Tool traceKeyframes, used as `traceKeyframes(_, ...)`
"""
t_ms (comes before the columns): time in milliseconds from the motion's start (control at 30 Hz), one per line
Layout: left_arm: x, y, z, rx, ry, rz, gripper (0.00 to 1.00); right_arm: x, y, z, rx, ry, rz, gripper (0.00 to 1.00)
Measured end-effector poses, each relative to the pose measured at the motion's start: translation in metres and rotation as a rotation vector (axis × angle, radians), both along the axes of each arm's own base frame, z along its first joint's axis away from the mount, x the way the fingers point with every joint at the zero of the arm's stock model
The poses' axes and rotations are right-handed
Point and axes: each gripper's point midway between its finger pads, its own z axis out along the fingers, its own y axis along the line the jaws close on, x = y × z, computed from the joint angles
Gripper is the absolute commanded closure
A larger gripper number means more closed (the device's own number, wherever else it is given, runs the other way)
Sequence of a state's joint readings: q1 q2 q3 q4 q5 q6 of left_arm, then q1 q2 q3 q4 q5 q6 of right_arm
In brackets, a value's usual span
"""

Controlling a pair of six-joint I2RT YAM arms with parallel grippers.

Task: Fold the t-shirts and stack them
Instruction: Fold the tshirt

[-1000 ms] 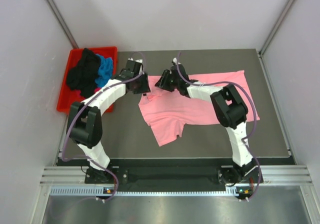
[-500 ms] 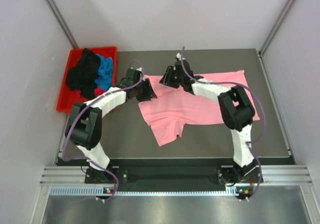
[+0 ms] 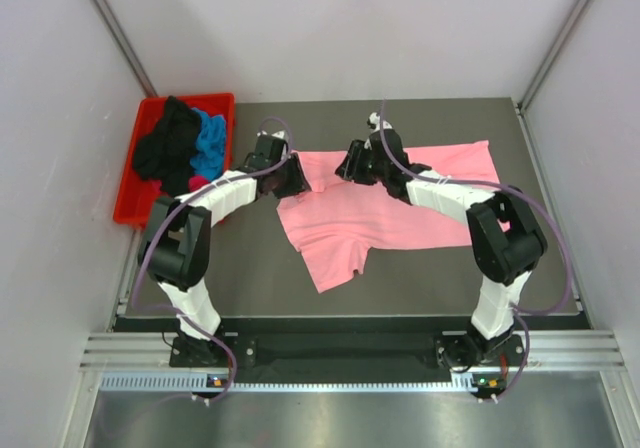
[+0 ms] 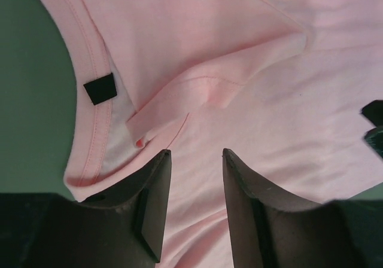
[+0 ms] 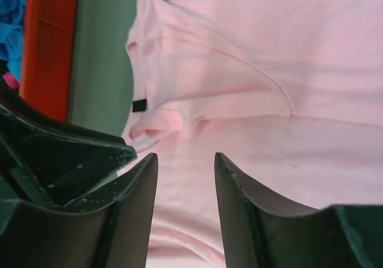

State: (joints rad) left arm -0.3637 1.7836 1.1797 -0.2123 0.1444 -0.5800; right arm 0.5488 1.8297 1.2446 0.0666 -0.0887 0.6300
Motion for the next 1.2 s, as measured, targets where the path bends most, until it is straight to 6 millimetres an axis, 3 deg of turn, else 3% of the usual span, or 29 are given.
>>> traceKeyframes(167, 0.001, -0.011, 0.003, 0.013, -0.030, -0.064, 0.55, -0.011, -0.006, -0.024, -0.027, 0.047, 0.006, 0.57)
traceKeyframes(367, 0.000, -0.041, 0.000, 0.110, -0.098, -0.183, 0.55, -0.022, -0.018, -0.045, -0.059, 0.077, -0.016, 0.58)
traceKeyframes(567, 0.024, -0.060, 0.002, 0.267, -0.187, -0.246, 0.58, -0.033, -0.035, -0.046, -0.083, 0.079, -0.049, 0.57)
traceKeyframes(700, 0.036, -0.058, -0.005, 0.345, -0.205, -0.249, 0.59, -0.035, -0.045, -0.042, -0.082, 0.067, -0.071, 0.57)
traceKeyframes(967, 0.037, -0.041, -0.033, 0.468, -0.155, -0.257, 0.64, -0.027, -0.063, -0.040, -0.085, 0.063, -0.111, 0.57)
traceKeyframes(1067, 0.037, -0.038, -0.037, 0.491, -0.150, -0.261, 0.76, -0.026, -0.064, -0.040, -0.084, 0.062, -0.112, 0.57)
traceKeyframes(1133, 0.040, -0.037, -0.037, 0.501, -0.152, -0.258, 0.90, -0.026, -0.064, -0.039, -0.084, 0.061, -0.112, 0.57)
traceKeyframes(1200, 0.042, -0.038, -0.035, 0.506, -0.157, -0.258, 0.95, -0.026, -0.064, -0.040, -0.084, 0.061, -0.112, 0.57)
